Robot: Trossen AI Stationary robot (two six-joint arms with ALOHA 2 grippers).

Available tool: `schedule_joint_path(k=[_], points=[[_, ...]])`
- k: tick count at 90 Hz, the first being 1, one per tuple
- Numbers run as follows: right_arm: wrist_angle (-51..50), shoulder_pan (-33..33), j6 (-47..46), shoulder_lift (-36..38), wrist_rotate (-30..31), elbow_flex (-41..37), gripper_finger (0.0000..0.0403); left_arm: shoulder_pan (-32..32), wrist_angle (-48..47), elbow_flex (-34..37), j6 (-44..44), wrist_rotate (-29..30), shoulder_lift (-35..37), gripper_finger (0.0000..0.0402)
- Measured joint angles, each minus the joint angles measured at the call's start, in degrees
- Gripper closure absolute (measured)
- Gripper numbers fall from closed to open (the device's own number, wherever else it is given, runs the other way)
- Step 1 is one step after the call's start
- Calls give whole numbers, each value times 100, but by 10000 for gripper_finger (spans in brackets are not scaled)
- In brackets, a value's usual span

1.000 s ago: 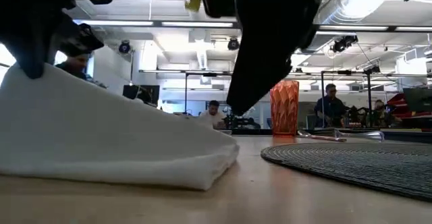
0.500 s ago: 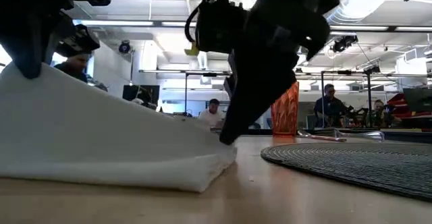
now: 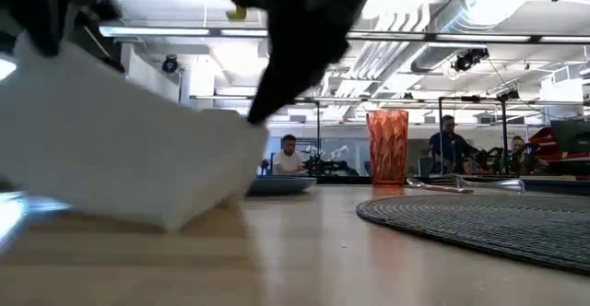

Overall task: Set table place
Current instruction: Fold the white table napkin

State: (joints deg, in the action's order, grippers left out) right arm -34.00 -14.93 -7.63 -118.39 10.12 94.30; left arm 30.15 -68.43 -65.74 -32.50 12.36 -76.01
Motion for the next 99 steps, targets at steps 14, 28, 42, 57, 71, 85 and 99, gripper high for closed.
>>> schedule_joint_path(k=[14, 28, 42, 57, 71, 85, 99], points=[[-745, 67, 65, 22, 1310, 721, 403, 238, -818, -344, -273, 838, 129, 402], [-509, -92, 157, 31, 1088, 314, 403, 984, -561, 77, -294, 1335, -22, 402], [435, -405, -552, 11, 308, -898, 403, 1738, 1405, 1062, -431, 1050, -451, 398], [795, -674, -1076, -2, -315, -1482, 391, 2069, 2918, 1513, -385, 23, -1058, 364], [118, -800, -1211, 44, -318, -1183, 342, 2023, 2876, 1386, -792, -1285, -1125, 314], [-614, -805, -1662, 319, -267, -658, 303, 1961, 2394, 1135, -1435, -2532, -956, 289], [-747, -820, -2227, 775, 454, -529, 293, 1498, 2493, 1201, -1554, -1779, -868, 305]])
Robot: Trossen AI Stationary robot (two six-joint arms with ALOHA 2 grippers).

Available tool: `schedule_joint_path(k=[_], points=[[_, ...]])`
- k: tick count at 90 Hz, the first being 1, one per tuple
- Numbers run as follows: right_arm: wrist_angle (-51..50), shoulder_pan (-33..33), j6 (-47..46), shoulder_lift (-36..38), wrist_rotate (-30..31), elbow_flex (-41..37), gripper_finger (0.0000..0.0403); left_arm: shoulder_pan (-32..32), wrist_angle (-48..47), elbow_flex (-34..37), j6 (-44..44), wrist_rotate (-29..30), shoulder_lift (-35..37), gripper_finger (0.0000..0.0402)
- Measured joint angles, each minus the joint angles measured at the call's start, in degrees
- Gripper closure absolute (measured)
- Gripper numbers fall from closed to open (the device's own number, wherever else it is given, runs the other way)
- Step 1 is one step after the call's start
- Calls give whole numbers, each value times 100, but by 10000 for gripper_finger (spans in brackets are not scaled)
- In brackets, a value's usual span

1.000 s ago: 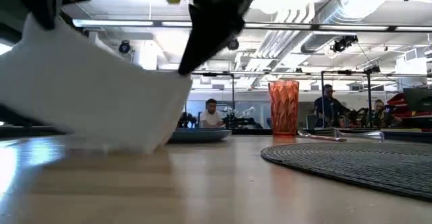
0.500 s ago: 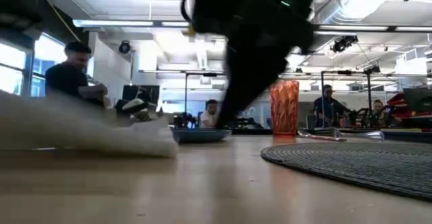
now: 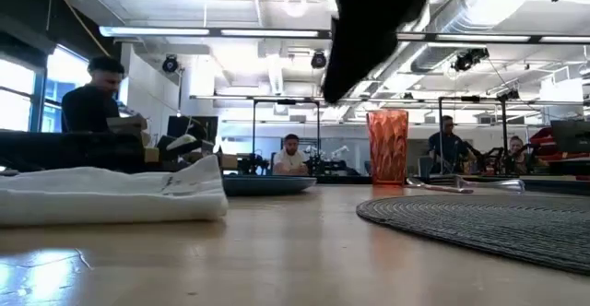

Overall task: Set table place
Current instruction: Fold the white table napkin

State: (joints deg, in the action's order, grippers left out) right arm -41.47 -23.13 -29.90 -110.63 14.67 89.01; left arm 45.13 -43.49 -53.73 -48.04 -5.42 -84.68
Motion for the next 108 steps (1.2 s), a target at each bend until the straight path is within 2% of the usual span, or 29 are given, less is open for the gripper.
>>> schedule_joint_path(k=[10, 18, 24, 32, 45, 60, 68, 76, 78, 86, 96, 102, 108], points=[[-250, -65, -363, 396, 743, 18, 293, -765, 826, 452, 16, -31, -30, 349], [-532, -66, -419, 652, 993, 16, 293, -1246, 1865, 847, 188, -92, -33, 388], [-734, -74, -512, 860, 1008, 16, 293, -1481, 2386, 1045, 254, 128, -33, 396], [-1002, -117, -830, 1061, 968, 16, 293, -1683, 2637, 1183, 17, 634, -33, 393], [-1270, -316, -1191, 1182, 1029, 14, 293, -1824, 2695, 1579, -1207, 998, -33, 400], [-1402, -593, -1212, 1138, 1251, 11, 293, -1544, 2807, 2052, -3565, 1363, 62, 401], [-1425, -682, -1212, 1135, 1274, 11, 293, -1129, 2621, 2177, -5280, 1973, 202, 401], [-1476, -755, -1212, 1135, 1304, 11, 293, -540, 1991, 2148, -7570, 2930, 247, 401], [-1491, -770, -1212, 1135, 1333, 9, 293, -437, 1843, 2131, -7845, 3118, 247, 402], [-1553, -818, -1210, 1135, 1466, 9, 293, -424, 1387, 1802, -7963, 3093, 255, 402], [-1616, -849, -1070, 1133, 1548, 9, 293, -420, 407, 1058, -7889, 3579, 270, 402], [-1615, -849, -952, 1131, 1618, 9, 293, -496, -36, 600, -7613, 3870, 247, 402], [-1613, -849, -861, 1131, 1739, 9, 293, -640, -289, 416, -7076, 3925, 247, 402]])
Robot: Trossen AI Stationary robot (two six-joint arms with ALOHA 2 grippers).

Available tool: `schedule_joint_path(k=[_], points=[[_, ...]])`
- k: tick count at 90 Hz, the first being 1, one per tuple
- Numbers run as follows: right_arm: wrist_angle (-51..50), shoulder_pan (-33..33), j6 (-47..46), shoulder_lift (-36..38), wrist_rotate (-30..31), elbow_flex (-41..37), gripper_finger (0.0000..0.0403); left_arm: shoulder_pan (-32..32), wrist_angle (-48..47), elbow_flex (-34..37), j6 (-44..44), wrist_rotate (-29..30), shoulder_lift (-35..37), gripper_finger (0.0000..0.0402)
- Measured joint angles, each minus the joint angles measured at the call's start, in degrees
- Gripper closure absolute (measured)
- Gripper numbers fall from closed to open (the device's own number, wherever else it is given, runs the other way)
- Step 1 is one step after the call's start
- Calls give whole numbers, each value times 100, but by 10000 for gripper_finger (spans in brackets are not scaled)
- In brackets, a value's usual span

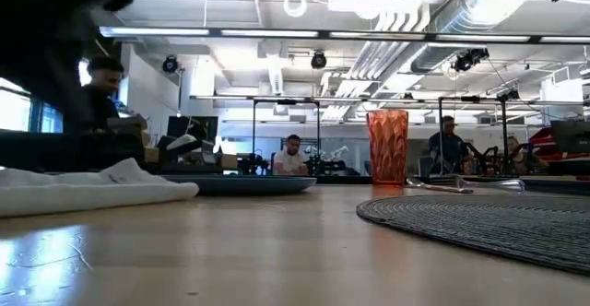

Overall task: Set table place
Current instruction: Fold the white table napkin

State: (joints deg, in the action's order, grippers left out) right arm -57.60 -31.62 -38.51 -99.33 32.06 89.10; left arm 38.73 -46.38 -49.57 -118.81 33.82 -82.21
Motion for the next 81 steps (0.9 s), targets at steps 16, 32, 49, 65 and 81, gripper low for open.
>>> schedule_joint_path(k=[16, 32, 49, 65, 81], points=[[-2, 48, 143, -2, 197, 0, 293, -709, 218, 248, 2192, -1124, -42, 402], [-2, 48, 143, -2, 196, 0, 293, -1231, 1350, 788, 3221, -2214, -332, 402], [-52, -46, -189, -2, 41, -2, 293, -837, 666, 941, 1131, -2274, -349, 402], [-90, -164, -412, -2, 30, -2, 293, -87, -537, 967, -836, -1994, 43, 401], [-87, -179, -416, -2, 43, -2, 293, 114, -686, 926, -665, -1804, 428, 401]])
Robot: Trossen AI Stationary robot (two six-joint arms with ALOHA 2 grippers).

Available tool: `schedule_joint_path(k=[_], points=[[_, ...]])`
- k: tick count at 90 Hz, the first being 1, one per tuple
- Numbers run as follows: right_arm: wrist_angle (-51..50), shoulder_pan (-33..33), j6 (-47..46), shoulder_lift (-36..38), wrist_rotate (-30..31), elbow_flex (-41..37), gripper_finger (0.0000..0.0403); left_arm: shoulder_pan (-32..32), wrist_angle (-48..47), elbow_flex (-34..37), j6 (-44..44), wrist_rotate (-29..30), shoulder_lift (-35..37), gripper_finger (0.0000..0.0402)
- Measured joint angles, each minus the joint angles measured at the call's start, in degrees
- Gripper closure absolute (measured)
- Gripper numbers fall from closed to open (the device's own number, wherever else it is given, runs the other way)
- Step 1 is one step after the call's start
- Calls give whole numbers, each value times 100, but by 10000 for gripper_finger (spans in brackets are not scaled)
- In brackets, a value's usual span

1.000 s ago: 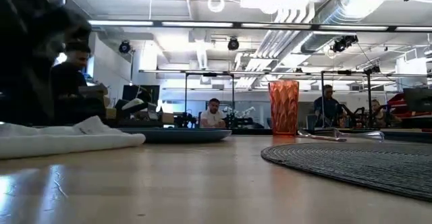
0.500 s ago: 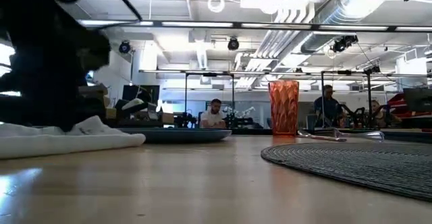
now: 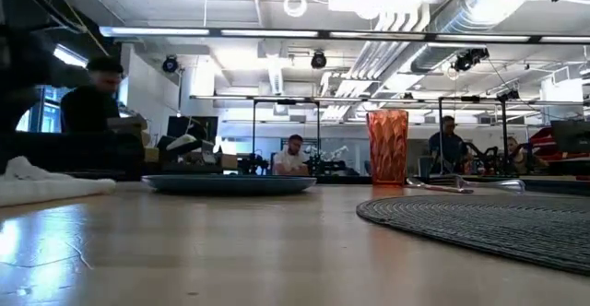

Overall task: Set table place
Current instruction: Fold the white table napkin

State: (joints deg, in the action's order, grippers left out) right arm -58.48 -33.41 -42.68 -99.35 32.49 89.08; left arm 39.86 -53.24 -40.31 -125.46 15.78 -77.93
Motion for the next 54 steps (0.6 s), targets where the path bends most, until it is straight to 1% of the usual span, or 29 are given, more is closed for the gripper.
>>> schedule_joint_path(k=[9, 20, 30, 38, 44, 54], points=[[2, 52, 26, 0, 14, 0, 293, 0, 80, -21, 486, -124, 30, 401], [2, 133, 52, 0, 20, 0, 293, -10, 365, 164, 961, -246, -144, 401], [7, 208, -9, 4, -201, 0, 293, -134, 945, 404, 1075, -158, -283, 401], [58, 238, -42, 38, -463, 0, 293, -285, 1412, 560, 1316, 94, -327, 401], [73, 236, -42, 99, -684, 0, 293, -433, 1447, 545, 1631, 127, -332, 401], [144, 236, -271, 192, -1045, 0, 293, -606, 961, 322, 2323, 124, -249, 401]])
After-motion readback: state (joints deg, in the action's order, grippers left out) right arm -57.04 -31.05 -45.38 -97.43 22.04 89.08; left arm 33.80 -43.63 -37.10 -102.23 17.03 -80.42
